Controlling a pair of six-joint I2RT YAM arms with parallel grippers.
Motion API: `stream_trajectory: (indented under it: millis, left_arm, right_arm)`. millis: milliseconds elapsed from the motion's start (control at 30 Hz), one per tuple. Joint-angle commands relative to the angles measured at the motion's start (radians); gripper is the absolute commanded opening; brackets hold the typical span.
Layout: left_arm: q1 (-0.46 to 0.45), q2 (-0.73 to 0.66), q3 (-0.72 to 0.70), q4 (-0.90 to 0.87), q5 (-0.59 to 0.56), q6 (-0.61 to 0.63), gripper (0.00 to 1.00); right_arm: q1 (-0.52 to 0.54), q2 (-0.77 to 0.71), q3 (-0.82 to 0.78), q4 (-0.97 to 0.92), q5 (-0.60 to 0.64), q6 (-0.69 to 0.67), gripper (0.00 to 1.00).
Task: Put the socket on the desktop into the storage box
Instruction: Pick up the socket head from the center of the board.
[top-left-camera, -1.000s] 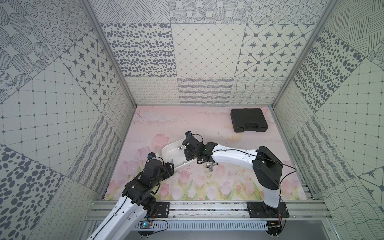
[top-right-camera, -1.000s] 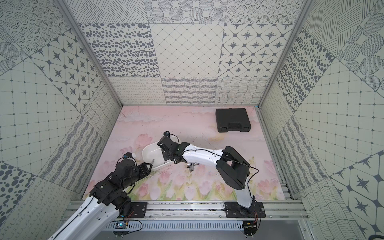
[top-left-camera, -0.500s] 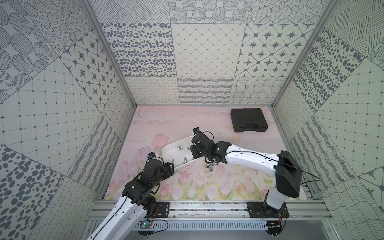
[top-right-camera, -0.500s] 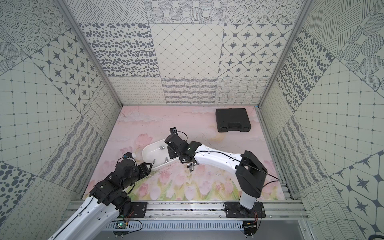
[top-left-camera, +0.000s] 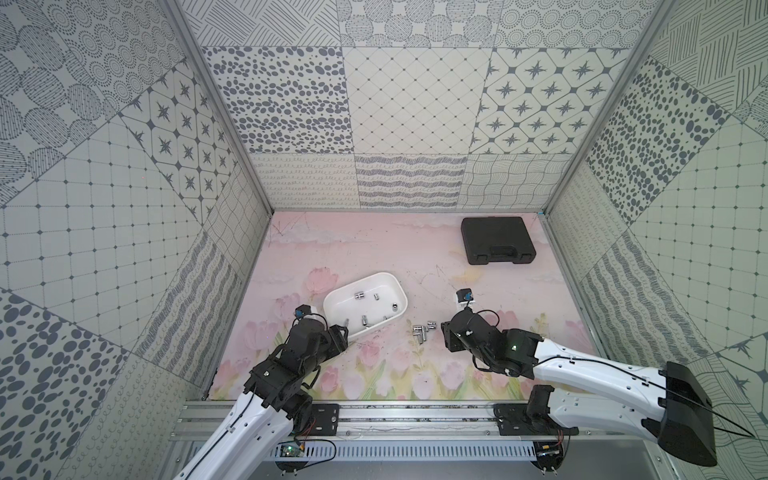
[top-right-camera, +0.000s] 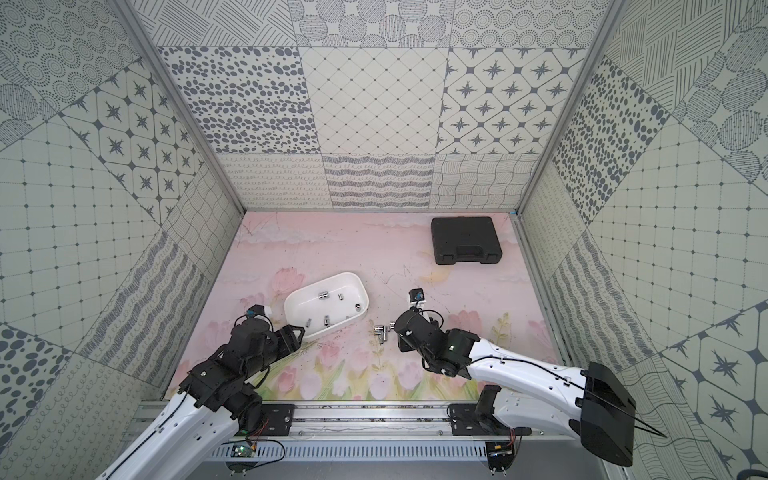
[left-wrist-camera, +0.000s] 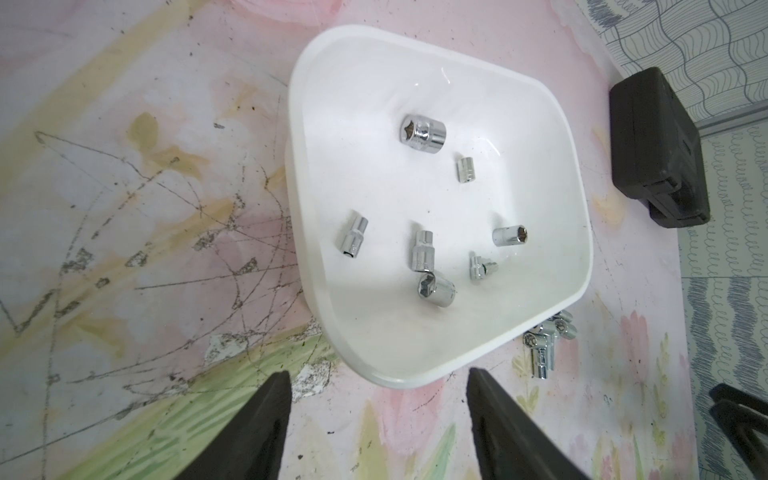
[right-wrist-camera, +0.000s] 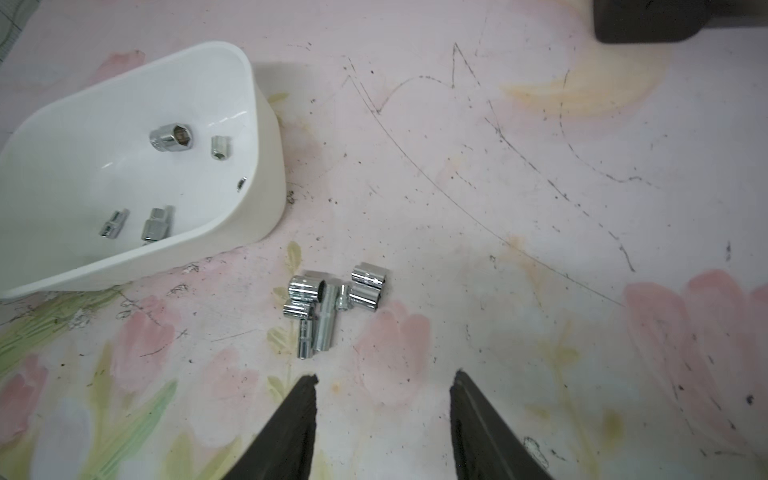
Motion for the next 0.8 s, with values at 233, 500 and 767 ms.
stream_trajectory:
  millis: [233, 500, 767]
  left_arm:
    - [-0.002, 0.002, -0.009, 0.027, -0.001, 0.001, 0.72]
    - [-0.002, 0.0, -0.01, 0.029, 0.004, 0.001, 0.72]
    - [-0.002, 0.0, -0.011, 0.029, 0.006, 0.0, 0.72]
  right_arm:
    - [-0.003, 0.308, 0.092, 0.087, 0.013, 0.117, 0.55]
    - [-0.005, 0.454, 0.179, 0.127, 0.015, 0.132, 0.56]
    - [-0.02, 0.522, 0.212, 0.128, 0.035, 0.153, 0.53]
